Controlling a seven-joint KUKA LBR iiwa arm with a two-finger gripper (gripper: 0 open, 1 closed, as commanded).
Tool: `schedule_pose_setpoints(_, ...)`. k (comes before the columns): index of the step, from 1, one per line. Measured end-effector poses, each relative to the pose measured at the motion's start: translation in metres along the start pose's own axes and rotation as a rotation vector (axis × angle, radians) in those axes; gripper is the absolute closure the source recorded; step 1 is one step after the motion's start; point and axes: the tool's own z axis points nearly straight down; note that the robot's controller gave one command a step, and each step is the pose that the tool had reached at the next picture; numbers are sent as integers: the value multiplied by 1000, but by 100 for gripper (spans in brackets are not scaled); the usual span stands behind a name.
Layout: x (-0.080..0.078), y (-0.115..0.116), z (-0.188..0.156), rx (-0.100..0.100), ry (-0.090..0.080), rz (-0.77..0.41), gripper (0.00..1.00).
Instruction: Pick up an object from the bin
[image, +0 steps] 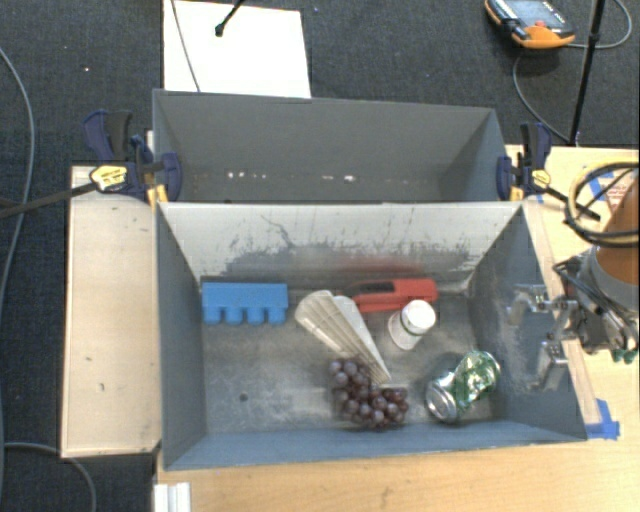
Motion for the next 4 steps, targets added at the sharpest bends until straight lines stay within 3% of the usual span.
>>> schedule_pose_setpoints(1,-2,1,-4,2,-8,-5,0)
schedule_pose_setpoints(2,2,27,41,4,-13,-20,0)
schedule_pose_setpoints(3,6,45,83,-1,-1,-56,0)
schedule_pose_setpoints(4,-2,33,136,2,-20,-63,100)
